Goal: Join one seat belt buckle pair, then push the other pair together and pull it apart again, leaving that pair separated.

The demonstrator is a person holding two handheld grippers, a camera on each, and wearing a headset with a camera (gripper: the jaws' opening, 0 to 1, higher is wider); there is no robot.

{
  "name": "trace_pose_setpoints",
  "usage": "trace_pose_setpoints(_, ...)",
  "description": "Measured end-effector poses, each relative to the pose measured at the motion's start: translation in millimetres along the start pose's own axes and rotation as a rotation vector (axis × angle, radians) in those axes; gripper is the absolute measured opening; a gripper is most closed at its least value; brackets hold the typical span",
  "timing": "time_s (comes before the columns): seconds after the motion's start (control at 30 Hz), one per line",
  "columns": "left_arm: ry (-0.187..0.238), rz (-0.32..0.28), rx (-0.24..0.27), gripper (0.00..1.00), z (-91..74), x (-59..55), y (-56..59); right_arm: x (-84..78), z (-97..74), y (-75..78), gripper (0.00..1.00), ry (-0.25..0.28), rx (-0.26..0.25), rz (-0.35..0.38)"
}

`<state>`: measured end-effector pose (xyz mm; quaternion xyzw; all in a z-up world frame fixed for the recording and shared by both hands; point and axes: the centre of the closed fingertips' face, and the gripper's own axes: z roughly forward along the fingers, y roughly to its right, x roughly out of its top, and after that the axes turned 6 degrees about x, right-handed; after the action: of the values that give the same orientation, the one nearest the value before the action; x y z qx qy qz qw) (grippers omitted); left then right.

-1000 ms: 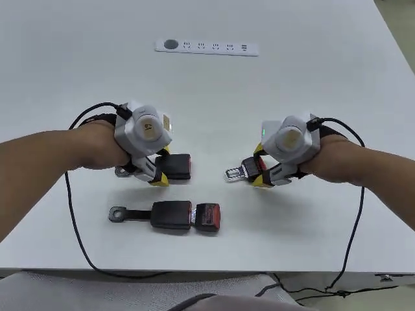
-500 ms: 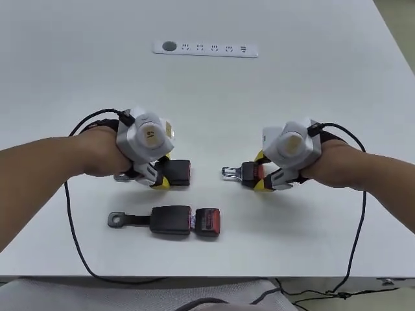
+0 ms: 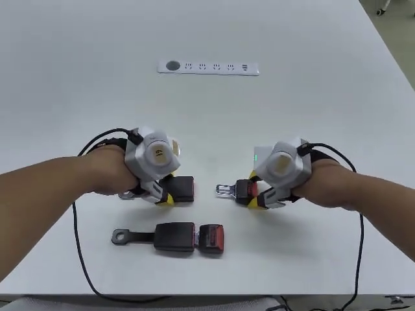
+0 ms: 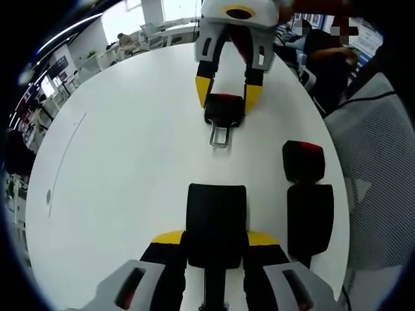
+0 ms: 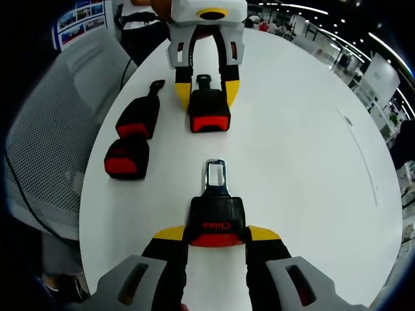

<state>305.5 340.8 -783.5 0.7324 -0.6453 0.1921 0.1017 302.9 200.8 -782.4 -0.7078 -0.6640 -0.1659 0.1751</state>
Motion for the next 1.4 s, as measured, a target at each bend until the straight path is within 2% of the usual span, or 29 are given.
trace_pose_setpoints(0.33,0.006,0.008,-0.005,0.34,1.0,-1.4,-0.1,42.3,21.6,-4.9,0.31,0.033,0.009,-0.012)
trace_pose_setpoints(0.43,0.007,0.009,-0.007,0.34,0.8,-1.7,-0.2,41.6,22.4,-2.5,0.31,0.002,0.006,-0.023)
trace_pose_setpoints(0.5,0.008,0.016,-0.008,0.33,0.2,-1.1,0.1,43.7,22.4,-1.8,0.31,0.016,0.018,-0.009)
trace_pose_setpoints(0.73,0.012,0.027,-0.013,0.33,-1.1,0.1,-0.1,53.7,27.6,-1.0,0.31,0.018,0.027,-0.051)
trace_pose_setpoints(0.93,0.018,0.063,-0.027,0.33,-1.4,1.7,0.9,54.6,28.8,2.0,0.30,0.012,0.031,-0.070)
trace_pose_setpoints(1.1,0.026,0.050,-0.027,0.32,-0.8,1.7,0.7,59.8,31.9,2.3,0.30,0.005,0.025,-0.051)
trace_pose_setpoints(1.13,0.027,0.048,-0.026,0.32,-0.7,2.0,1.0,61.9,31.9,1.7,0.29,0.011,0.026,-0.050)
trace_pose_setpoints(1.17,0.030,0.044,-0.025,0.32,-0.6,2.6,1.5,69.6,34.1,-1.1,0.29,0.043,0.037,-0.021)
trace_pose_setpoints(1.23,0.030,0.045,-0.022,0.32,-0.7,2.8,1.4,69.3,38.4,1.3,0.29,0.012,0.024,-0.054)
trace_pose_setpoints(1.4,0.030,0.043,-0.020,0.32,-0.3,2.4,0.7,68.5,39.8,2.0,0.29,0.015,0.020,-0.044)
